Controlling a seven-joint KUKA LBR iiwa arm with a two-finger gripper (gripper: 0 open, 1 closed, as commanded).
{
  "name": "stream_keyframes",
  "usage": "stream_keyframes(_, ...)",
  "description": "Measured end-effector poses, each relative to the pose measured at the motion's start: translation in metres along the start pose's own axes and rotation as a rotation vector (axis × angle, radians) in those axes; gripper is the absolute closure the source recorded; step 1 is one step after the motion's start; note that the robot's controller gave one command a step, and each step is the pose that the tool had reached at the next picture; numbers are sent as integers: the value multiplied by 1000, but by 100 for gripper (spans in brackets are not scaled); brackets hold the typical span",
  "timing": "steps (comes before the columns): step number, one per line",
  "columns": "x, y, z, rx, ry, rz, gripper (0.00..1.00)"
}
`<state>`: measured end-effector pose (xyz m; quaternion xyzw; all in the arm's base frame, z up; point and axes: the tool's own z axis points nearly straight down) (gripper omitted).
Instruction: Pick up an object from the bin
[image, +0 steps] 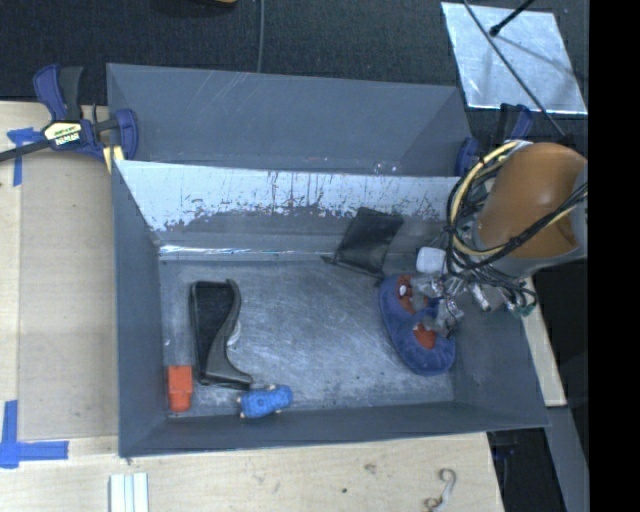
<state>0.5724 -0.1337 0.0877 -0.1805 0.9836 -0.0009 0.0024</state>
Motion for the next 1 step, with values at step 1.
stream_keyframes(1, -15, 0, -176, 5, -7, -5, 100)
